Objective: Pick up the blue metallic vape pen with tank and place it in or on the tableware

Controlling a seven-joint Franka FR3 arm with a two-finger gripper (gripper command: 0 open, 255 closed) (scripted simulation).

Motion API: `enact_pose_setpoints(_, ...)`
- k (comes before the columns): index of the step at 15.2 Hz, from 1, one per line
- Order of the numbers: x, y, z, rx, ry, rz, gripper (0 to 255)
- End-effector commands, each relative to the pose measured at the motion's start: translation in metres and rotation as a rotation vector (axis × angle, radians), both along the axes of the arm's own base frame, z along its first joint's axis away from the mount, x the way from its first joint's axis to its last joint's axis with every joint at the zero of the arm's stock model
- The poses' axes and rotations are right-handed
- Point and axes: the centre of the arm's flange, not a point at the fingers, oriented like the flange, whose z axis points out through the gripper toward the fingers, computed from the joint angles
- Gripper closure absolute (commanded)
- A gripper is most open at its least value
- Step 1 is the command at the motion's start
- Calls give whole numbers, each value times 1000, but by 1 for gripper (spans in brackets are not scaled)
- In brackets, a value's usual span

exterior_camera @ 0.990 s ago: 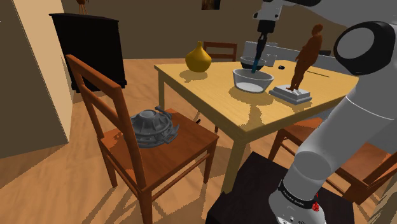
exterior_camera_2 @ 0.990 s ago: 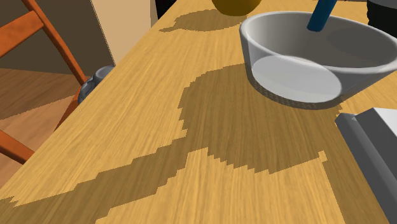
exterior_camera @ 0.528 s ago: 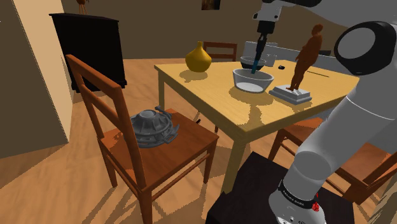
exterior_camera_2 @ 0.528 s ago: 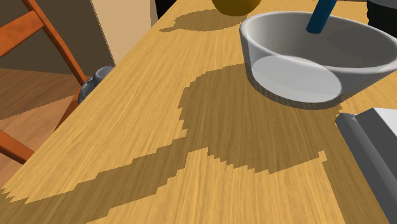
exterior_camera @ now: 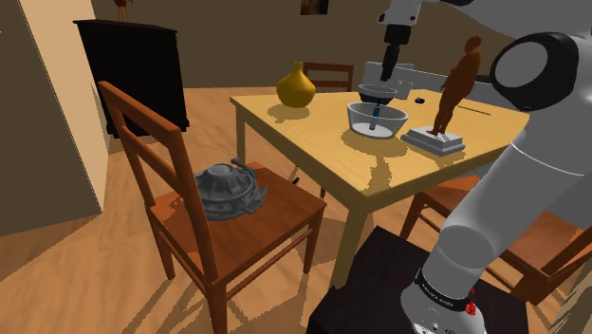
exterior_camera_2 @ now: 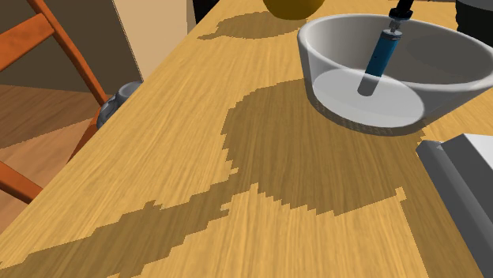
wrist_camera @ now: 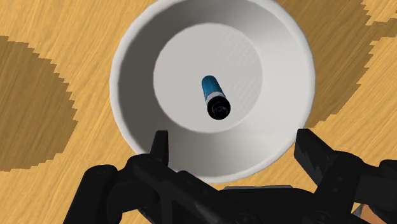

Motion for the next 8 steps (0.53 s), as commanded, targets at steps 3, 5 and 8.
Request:
enact_pose_setpoints(3,-3,-1,33,0,0,0,0)
enact_pose_setpoints(5,-3,0,33,0,0,0,0)
enact_pose_setpoints(8,-3,-1,33,0,0,0,0)
